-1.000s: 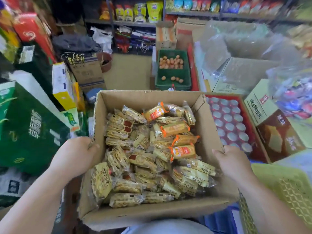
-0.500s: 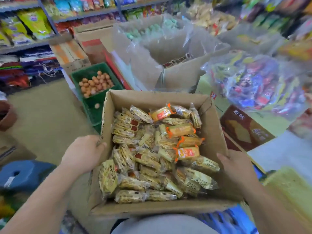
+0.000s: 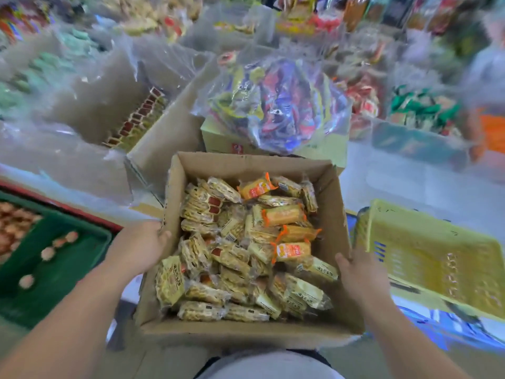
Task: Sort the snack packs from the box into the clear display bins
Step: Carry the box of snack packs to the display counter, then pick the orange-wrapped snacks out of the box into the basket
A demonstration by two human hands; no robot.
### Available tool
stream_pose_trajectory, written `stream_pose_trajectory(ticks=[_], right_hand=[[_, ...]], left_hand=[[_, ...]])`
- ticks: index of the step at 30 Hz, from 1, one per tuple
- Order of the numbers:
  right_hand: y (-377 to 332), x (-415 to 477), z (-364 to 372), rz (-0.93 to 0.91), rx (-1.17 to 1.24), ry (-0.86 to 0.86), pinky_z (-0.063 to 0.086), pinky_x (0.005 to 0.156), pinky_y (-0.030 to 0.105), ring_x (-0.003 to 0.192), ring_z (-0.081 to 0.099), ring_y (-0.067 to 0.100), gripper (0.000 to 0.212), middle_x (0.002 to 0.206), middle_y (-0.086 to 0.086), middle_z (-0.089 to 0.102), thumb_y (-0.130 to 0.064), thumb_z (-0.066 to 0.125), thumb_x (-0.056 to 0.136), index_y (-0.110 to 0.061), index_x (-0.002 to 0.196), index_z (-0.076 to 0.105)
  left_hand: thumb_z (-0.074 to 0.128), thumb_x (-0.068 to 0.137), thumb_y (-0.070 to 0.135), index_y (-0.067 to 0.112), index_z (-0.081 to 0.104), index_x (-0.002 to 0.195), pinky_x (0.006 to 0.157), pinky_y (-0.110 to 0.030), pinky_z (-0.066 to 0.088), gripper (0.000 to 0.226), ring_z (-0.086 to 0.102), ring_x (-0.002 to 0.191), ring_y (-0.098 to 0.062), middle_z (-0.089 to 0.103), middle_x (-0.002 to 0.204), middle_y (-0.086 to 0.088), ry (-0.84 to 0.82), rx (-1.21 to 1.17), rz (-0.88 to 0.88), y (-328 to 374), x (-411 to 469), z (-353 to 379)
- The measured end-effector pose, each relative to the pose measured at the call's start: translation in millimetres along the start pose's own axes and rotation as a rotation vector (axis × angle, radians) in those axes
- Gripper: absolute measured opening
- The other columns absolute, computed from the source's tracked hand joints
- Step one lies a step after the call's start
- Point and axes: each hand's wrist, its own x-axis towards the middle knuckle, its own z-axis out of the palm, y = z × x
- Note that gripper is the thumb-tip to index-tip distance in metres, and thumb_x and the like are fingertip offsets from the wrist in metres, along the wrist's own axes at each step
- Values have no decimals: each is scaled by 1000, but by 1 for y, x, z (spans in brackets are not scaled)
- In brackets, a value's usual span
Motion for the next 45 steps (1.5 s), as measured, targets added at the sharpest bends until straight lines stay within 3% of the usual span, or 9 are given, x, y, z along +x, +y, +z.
stream_pose_trajectory(ticks=[8, 11, 16, 22, 25, 28, 32, 38, 45], right_hand=[[-21, 0, 19, -143, 34, -184, 31, 53, 36, 58, 46, 17, 40, 63, -3, 48, -37, 52, 100, -18, 65, 42], [-20, 9, 11, -161, 5, -259, 45, 59, 30, 69, 55, 13, 32, 76, -6, 56, -47, 59, 94, -21, 76, 53], [-36, 23, -13, -614, 265, 261, 36, 87, 24, 101, 45, 10, 51, 111, -8, 45, -55, 55, 91, -20, 128, 52], [-124, 70, 1, -784, -232, -288, 35, 115, 49, 147, 20, 33, 92, 160, 3, 17, -74, 64, 78, -39, 153, 26], [-141, 77, 28, -719, -413, -476, 36, 113, 60, 153, -6, 36, 125, 166, 0, -13, -70, 81, 63, -45, 156, 1], [-139, 75, 52, -657, -445, -465, 46, 104, 58, 153, -14, 35, 140, 163, -5, -22, -56, 91, 57, -48, 152, -12], [-133, 77, 62, -642, -453, -389, 54, 95, 51, 152, -4, 36, 131, 162, -3, -9, -36, 87, 63, -51, 150, -10], [-129, 71, 45, -586, -384, -233, 57, 84, 38, 124, 47, 25, 78, 140, -2, 36, -38, 73, 71, -46, 138, 35], [-122, 22, -10, -350, 292, -95, 44, 66, 7, 85, 62, -5, 59, 108, -29, 54, -41, 73, 58, -57, 110, 52]], left_hand=[[57, 104, 29, 12, 49, 70, 65, -37, 40, 38, 54, 74, -32, 52, 67, -6, 43, 14, -132, 13, 94, -23], [60, 102, 31, 6, 59, 83, 70, -39, 43, 31, 56, 79, -33, 60, 75, -11, 76, -57, -218, 20, 97, -24], [69, 94, 38, 10, 58, 132, 87, -51, 52, 49, 61, 107, -43, 67, 119, -18, 419, -51, -101, 46, 64, -14], [73, 85, 49, 21, 61, 132, 101, -50, 47, 55, 54, 122, -33, 59, 133, -8, 189, 138, 109, 63, 25, 32], [63, 90, 60, 28, 44, 151, 117, -46, 34, 71, 39, 142, -32, 39, 159, -8, -11, 138, 67, 54, 16, 51], [60, 92, 58, 29, 43, 151, 117, -43, 33, 68, 36, 142, -30, 38, 158, -5, -26, 71, 89, 47, 15, 59], [62, 91, 54, 28, 53, 143, 111, -42, 41, 58, 44, 132, -25, 52, 146, 0, 104, -46, 197, 50, 21, 52], [61, 93, 51, 31, 47, 143, 109, -37, 42, 56, 44, 130, -13, 50, 142, 9, 131, -234, 447, 74, 59, 25], [75, 84, 40, 17, 55, 132, 100, -41, 47, 56, 54, 116, -29, 54, 128, -6, 133, -173, 712, 148, 137, 14]])
